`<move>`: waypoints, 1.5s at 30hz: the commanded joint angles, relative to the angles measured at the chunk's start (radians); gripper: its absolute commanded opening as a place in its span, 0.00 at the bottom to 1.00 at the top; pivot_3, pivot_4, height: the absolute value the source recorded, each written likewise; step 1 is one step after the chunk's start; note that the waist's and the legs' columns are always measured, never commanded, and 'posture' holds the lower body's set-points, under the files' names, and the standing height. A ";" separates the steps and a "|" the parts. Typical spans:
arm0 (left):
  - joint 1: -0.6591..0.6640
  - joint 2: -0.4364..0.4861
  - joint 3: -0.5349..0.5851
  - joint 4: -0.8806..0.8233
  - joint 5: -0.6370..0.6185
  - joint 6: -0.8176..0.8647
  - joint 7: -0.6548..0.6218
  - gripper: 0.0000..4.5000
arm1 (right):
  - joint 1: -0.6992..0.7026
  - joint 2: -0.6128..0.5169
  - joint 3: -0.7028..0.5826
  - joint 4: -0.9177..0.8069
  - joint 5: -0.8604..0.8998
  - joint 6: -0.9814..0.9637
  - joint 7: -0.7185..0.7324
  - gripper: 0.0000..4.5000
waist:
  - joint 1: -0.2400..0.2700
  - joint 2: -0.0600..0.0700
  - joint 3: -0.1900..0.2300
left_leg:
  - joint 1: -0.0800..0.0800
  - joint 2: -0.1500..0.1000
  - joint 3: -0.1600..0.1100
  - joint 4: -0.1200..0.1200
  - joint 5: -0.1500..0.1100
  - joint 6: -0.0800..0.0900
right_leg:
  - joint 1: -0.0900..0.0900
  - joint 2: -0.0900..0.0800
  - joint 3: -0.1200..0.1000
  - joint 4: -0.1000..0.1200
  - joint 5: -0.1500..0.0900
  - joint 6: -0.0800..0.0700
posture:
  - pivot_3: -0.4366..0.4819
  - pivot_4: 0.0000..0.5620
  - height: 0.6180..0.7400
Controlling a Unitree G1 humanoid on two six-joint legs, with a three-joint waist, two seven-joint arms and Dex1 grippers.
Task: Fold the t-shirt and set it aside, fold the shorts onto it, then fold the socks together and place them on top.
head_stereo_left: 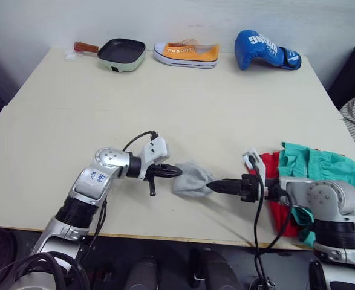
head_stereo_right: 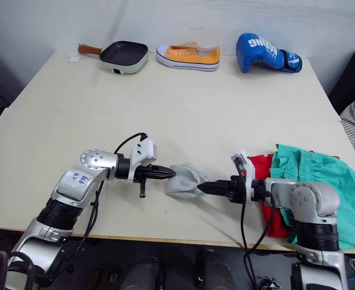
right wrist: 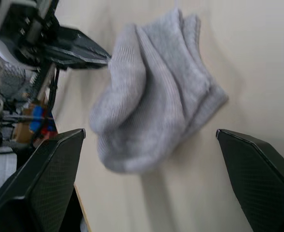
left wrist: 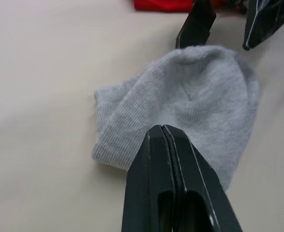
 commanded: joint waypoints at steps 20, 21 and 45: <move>0.013 -0.035 -0.006 0.093 0.058 -0.098 0.020 0.00 | -0.118 0.169 0.081 0.143 -0.064 -0.070 -0.076 0.10 | -0.016 0.002 -0.006 | 0.002 0.000 0.001 0.000 0.000 0.000 | 0.000 0.000 0.001 0.002 0.000 0.000 | 0.48 0.27 1.00; 0.016 -0.031 0.010 0.072 0.038 -0.074 0.013 0.00 | -0.116 0.168 0.070 0.131 -0.057 -0.067 -0.079 0.06 | -0.016 0.002 -0.006 | 0.002 0.000 0.001 0.000 0.000 0.000 | 0.000 0.000 0.001 0.002 0.000 0.000 | 0.48 0.27 1.00; -0.087 0.062 0.194 -0.186 -0.441 0.261 -0.172 1.00 | 0.271 -0.257 -1.040 -0.040 0.341 0.130 -0.435 0.05 | 0.000 0.003 -0.004 | -0.014 -0.003 0.004 0.000 0.003 0.002 | -0.013 0.001 0.010 0.000 0.003 0.005 | 0.48 0.27 1.00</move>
